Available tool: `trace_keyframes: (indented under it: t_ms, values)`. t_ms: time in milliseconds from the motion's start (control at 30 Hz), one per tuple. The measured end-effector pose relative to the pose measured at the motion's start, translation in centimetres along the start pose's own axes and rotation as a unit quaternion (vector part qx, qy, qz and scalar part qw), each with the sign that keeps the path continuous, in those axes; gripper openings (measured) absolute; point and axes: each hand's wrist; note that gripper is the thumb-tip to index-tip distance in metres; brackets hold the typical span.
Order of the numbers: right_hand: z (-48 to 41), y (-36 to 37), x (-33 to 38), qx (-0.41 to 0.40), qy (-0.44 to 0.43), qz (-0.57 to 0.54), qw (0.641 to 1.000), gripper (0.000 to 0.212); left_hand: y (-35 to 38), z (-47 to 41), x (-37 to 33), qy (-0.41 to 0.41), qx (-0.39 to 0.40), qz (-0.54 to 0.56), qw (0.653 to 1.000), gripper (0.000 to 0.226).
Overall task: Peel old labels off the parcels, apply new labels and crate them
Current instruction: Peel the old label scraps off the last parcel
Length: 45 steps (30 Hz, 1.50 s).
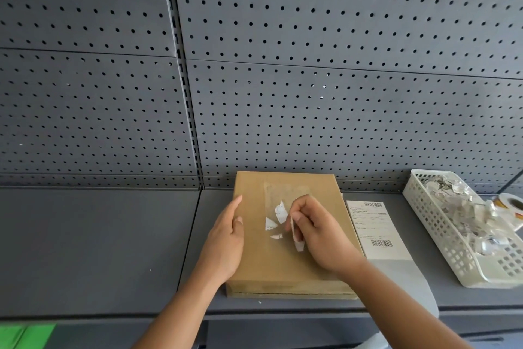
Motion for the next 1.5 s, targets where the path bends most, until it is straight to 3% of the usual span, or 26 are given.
trace_keyframes:
  t_ms: [100, 267, 367, 600, 800, 900, 1167, 1500]
  values:
    - [-0.3, -0.6, -0.4, -0.033, 0.031, -0.028, 0.999, 0.021, 0.0, 0.1, -0.1, -0.001, 0.000, 0.000, 1.000, 0.047]
    - [-0.2, -1.3, -0.2, -0.011, 0.074, -0.043, 0.996, 0.032, -0.1, 0.1, 0.1, -0.003, -0.002, -0.005, 1.000, 0.047]
    - [0.3, -2.2, -0.1, -0.012, 0.069, -0.010, 0.998, 0.023, -0.1, 0.0, 0.1, -0.003, -0.002, -0.005, 1.000, 0.047]
    - [0.8, -4.4, -0.6, -0.068, 0.059, 0.009, 0.996, 0.038, -0.2, 0.0, 0.1, 0.001, -0.002, -0.011, 1.000, 0.047]
    - [0.6, -4.9, -0.5, -0.082, 0.080, 0.060, 0.992, 0.014, -0.1, -0.1, 0.1, 0.002, 0.000, -0.006, 1.000, 0.047]
    - [0.4, -4.6, -0.1, -0.087, 0.069, 0.074, 0.991, 0.017, 0.0, 0.0, 0.1, -0.001, 0.002, -0.012, 1.000, 0.047]
    - [-0.9, -2.7, -0.4, -0.011, 0.024, 0.161, 0.987, 0.038, 0.0, 0.0, 0.2, 0.003, 0.001, -0.013, 1.000, 0.047]
    - [-4.0, -0.6, -0.8, 0.069, 0.060, 0.322, 0.942, 0.027, 0.1, -0.3, 0.1, 0.004, -0.002, -0.013, 1.000, 0.047]
Point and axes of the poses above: each hand's wrist, its own z-axis away from the middle knuckle, its own y-axis out of the palm, x = y × z, and after that the axes turned 12 degrees about -y, right-handed
